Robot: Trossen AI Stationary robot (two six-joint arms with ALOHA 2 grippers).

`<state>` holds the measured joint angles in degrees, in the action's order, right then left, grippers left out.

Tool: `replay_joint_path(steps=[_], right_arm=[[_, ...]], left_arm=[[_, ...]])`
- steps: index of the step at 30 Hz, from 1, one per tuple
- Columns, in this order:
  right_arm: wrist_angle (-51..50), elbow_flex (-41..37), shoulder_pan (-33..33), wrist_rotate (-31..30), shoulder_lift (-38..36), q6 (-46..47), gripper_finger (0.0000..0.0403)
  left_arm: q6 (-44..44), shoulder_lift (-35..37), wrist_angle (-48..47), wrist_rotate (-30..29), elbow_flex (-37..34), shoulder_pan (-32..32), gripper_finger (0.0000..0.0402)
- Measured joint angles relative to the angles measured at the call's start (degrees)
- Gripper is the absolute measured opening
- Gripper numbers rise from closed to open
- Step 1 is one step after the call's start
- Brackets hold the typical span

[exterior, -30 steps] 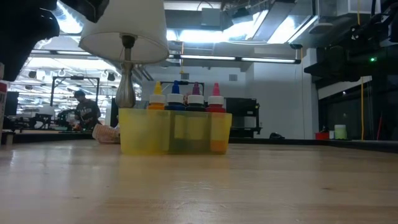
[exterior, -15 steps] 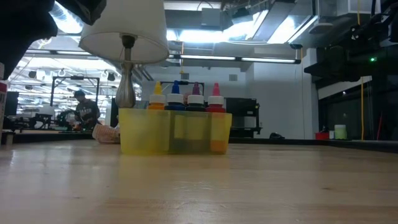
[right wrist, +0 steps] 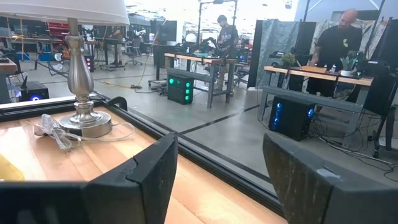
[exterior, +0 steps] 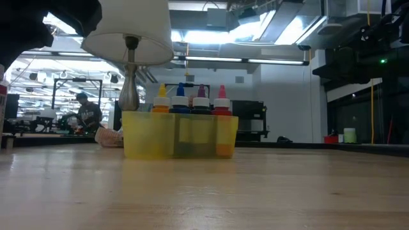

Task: Pick & Place food coloring
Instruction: Put the orange food coloring bottle into the yellow bin

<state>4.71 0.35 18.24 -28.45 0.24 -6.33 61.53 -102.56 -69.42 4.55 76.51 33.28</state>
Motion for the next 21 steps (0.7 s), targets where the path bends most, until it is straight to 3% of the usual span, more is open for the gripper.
replay_joint_path(steps=[7, 16, 21], right_arm=[[0.0, -0.01, 0.02, 0.0, -0.01, 0.0, 0.0236], [0.0, -0.01, 0.02, 0.0, -0.01, 0.0, 0.0236], [0.0, 0.01, 0.01, 0.0, 0.0, 0.0, 0.0236]], left_arm=[[-0.78, 0.0, 0.61, -0.54, 0.0, -0.44, 0.0208], [-0.82, -0.02, 1.98, -1.17, 0.0, -1.18, 0.0203], [-0.84, -0.02, 1.96, -0.29, 0.0, -1.18, 0.0166]])
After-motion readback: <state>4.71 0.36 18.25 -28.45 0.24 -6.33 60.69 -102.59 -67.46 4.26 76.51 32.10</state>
